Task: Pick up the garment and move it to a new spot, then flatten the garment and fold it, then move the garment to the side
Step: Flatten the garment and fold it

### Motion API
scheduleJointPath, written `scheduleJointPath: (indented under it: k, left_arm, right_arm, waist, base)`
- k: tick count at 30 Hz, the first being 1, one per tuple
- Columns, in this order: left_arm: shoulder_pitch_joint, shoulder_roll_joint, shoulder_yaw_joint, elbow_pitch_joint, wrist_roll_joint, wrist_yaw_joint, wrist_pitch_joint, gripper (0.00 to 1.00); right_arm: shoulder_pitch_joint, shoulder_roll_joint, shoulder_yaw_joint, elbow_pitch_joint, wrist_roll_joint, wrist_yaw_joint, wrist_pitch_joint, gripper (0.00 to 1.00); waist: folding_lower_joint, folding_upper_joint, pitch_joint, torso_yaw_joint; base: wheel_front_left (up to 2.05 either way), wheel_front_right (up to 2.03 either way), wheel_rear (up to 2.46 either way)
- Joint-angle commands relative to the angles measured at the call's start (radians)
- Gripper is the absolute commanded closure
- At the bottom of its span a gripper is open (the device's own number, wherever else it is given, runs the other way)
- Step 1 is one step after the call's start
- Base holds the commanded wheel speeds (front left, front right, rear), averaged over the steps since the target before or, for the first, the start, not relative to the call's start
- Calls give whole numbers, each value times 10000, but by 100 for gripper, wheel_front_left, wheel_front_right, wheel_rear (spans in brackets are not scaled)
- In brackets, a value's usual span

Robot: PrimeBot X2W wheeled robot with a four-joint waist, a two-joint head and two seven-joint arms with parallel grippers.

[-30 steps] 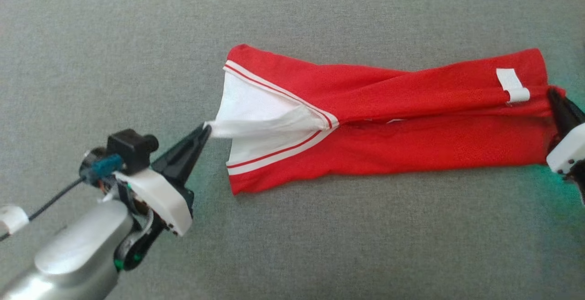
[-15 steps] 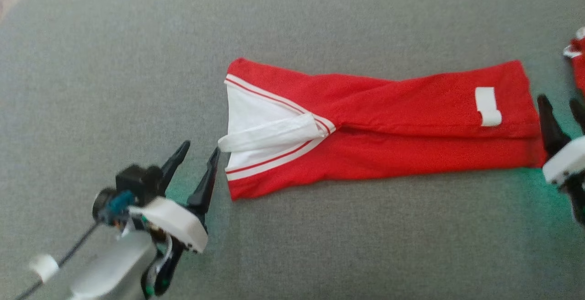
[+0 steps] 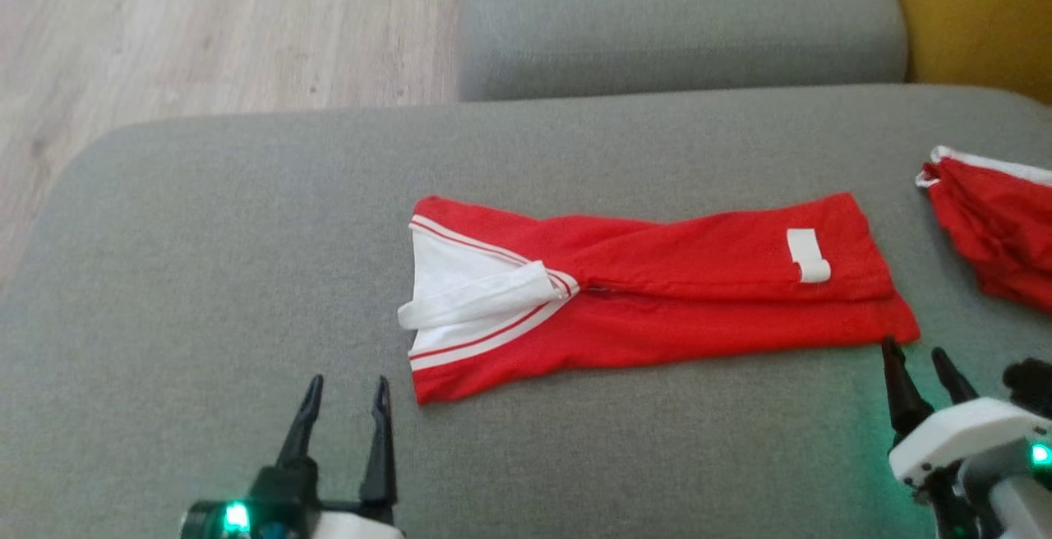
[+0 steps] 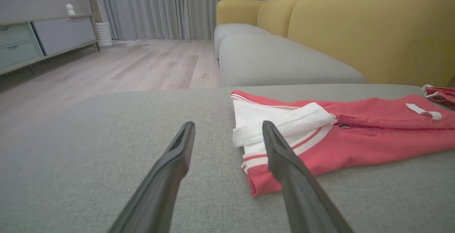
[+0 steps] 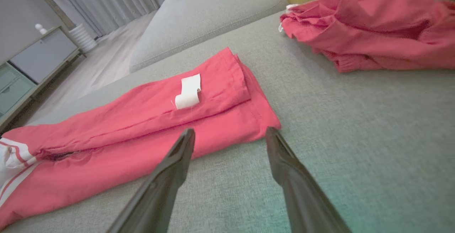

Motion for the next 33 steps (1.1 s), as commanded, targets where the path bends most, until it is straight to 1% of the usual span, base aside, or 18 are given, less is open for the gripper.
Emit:
scheduleJointPath:
  k: [1, 3, 6, 12, 16, 19, 24, 30, 32, 33]
  left_arm:
    - [-440, 32, 482, -364, 144, 71, -124, 0]
    - [-89, -162, 579, -618, 668, 257, -124, 0]
    - [297, -426, 608, -883, 1292, 368, -124, 0]
    - [574, -710, 340, -1031, 2154, 220, -125, 0]
    - [629, -875, 251, -919, 2325, 19, -125, 0]
    - [598, -1012, 283, -838, 2368, -124, -125, 0]
    - [446, -1275, 389, -661, 2478, -390, -125, 0]
    - [262, -1559, 581, -484, 2710, -629, -125, 0]
    - [217, -1638, 643, -413, 2782, -718, -125, 0]
    - [204, -1674, 679, -377, 2817, -756, -126, 0]
  right_arm:
    - [-149, -120, 58, -217, -76, -9, -143, 0]
    - [-58, 39, -189, -95, -220, -9, -208, 0]
    - [-87, 173, -657, 189, -498, -9, -259, 0]
    - [-763, 86, -2025, 1293, -1375, -9, -155, 0]
    - [-1453, -21, -2916, 2181, -2044, -9, 5, 0]
    - [-1950, -124, -3390, 2816, -2639, -9, 131, 0]
    - [-2711, -197, -4036, 3835, -3432, -9, 292, 0]
    - [-3424, 20, -4291, 4697, -3707, -9, 901, 0]
    - [-3582, 158, -4298, 4814, -3588, -9, 1142, 58]
    - [-3637, 219, -4300, 4836, -3497, -9, 1242, 74]
  waist:
    - [4, -1, -89, 72]
    - [4, -1, -127, 219]
    - [4, -1, -149, 550]
    - [4, -1, -59, 1313]
    - [4, -1, 104, 1638]
    - [4, -1, 287, 1761]
    - [4, -1, 601, 1768]
    - [4, -1, 916, 1674]
    - [4, -1, 962, 1644]
    - [4, -1, 967, 1626]
  base:
    - [0, 0, 0]
    - [0, 0, 0]
    - [0, 0, 0]
    - [0, 0, 0]
    - [0, 0, 0]
    - [0, 0, 0]
    - [0, 0, 0]
    - [0, 0, 0]
    - [0, 0, 0]
    - [0, 0, 0]
